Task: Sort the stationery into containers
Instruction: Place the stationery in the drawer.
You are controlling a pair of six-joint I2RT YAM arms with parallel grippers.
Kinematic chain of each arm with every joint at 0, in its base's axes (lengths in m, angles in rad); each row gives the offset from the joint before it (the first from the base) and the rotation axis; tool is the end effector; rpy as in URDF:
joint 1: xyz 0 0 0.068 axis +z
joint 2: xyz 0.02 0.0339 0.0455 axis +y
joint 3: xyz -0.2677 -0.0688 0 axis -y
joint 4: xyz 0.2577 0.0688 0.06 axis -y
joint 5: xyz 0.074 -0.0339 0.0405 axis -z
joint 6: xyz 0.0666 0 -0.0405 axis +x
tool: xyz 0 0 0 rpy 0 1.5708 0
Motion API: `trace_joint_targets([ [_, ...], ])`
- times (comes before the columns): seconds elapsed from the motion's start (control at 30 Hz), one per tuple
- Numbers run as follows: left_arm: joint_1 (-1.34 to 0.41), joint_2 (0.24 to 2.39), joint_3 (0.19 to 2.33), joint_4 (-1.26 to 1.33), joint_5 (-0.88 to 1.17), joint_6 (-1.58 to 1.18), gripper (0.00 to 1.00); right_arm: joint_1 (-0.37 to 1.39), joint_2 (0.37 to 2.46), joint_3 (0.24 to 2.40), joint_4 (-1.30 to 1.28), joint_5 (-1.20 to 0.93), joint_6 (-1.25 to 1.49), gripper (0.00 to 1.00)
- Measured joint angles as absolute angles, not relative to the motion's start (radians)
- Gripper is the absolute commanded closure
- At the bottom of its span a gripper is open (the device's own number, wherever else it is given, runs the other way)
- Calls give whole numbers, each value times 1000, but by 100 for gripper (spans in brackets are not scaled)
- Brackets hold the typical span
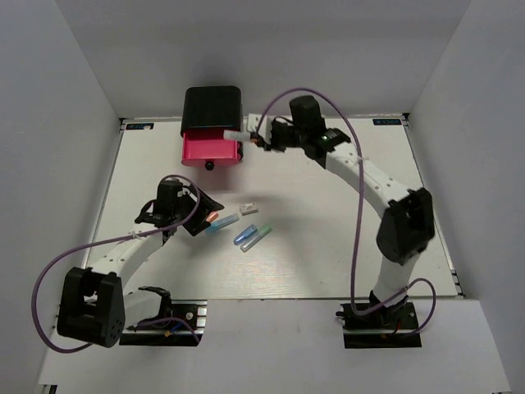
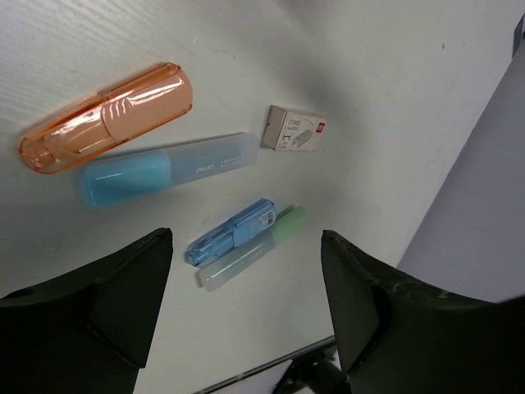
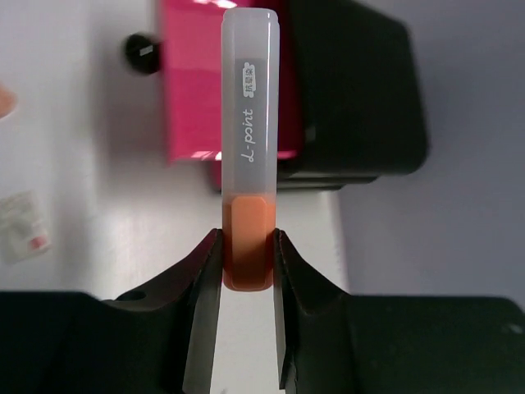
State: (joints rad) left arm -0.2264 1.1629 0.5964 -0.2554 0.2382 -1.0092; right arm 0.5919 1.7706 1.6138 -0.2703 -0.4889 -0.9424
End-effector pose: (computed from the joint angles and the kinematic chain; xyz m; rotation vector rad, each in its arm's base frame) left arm 0.2478 -0.0732 0.1700 -0.8585 2.3933 -0.8259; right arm 0.3626 0.2814 0.3399 -1.5620 1.1739 0.2574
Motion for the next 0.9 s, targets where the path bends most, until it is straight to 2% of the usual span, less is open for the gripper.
trace_joint_targets([
  [0.27,-226,1181,596,-258,237,-1192,18,635,2121,2003,-165,-435,-840,100],
  [0.4,-226,1178,596,-286,224,-1256,18,674,2209,2065,-154,-431,-818,99],
  [0.5,-226,1178,596,-307,218,-1291,18,703,2231,2065,-152,-428,-817,87],
  [0.53,-226,1181,596,-315,217,-1304,18,710,2234,2065,-152,-426,-815,78],
  [0.7,-226,1220,596,-332,216,-1329,19,735,2238,2065,-127,-414,-803,45],
  [0.83,-226,1282,612,-361,214,-1339,20,732,2237,2060,-92,-394,-788,38],
  [0.9,-227,1333,638,-382,216,-1342,23,728,2230,2039,-72,-387,-782,38],
])
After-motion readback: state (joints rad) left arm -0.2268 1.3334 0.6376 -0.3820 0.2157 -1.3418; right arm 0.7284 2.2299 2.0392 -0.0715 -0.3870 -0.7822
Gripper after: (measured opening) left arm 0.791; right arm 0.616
